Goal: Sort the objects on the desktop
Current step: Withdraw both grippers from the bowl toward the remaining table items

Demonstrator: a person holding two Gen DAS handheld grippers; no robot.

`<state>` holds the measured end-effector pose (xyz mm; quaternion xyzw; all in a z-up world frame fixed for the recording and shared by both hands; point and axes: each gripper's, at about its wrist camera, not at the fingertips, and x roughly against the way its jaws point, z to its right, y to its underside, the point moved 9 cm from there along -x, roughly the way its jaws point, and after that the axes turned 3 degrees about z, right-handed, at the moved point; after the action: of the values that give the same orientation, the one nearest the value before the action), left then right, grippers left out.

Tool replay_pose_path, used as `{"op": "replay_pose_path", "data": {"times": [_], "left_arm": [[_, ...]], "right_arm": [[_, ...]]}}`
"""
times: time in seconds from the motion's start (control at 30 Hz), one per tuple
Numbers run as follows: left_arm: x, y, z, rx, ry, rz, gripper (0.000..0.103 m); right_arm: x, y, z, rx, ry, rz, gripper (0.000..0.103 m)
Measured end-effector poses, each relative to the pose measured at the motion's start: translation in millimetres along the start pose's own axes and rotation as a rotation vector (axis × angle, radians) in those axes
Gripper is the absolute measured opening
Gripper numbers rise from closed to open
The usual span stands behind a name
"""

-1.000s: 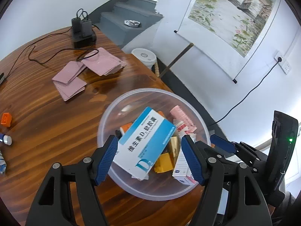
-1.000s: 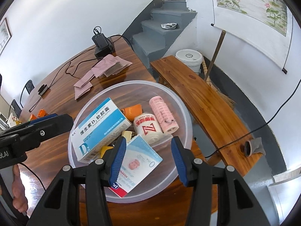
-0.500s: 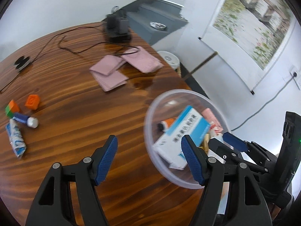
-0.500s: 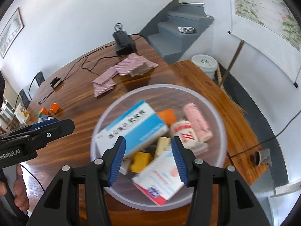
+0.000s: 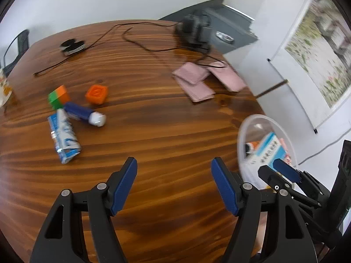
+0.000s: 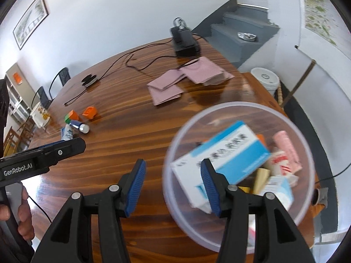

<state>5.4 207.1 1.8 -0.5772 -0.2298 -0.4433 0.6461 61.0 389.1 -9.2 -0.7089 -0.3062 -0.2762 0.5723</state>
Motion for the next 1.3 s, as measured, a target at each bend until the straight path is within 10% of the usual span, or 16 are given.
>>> {"op": "replay_pose_path", "data": {"times": [0.6, 1.3], "left_arm": [[-13, 0, -136, 0.212, -0.162, -0.042, 0.073], [-56, -15, -186, 0.223, -0.193, -0.123, 0.073]], "right_arm": [[-37, 11, -63, 0.043, -0.036, -0.085, 0.064], [-69, 27, -84, 0.014, -0.008, -0.175, 0.064]]}}
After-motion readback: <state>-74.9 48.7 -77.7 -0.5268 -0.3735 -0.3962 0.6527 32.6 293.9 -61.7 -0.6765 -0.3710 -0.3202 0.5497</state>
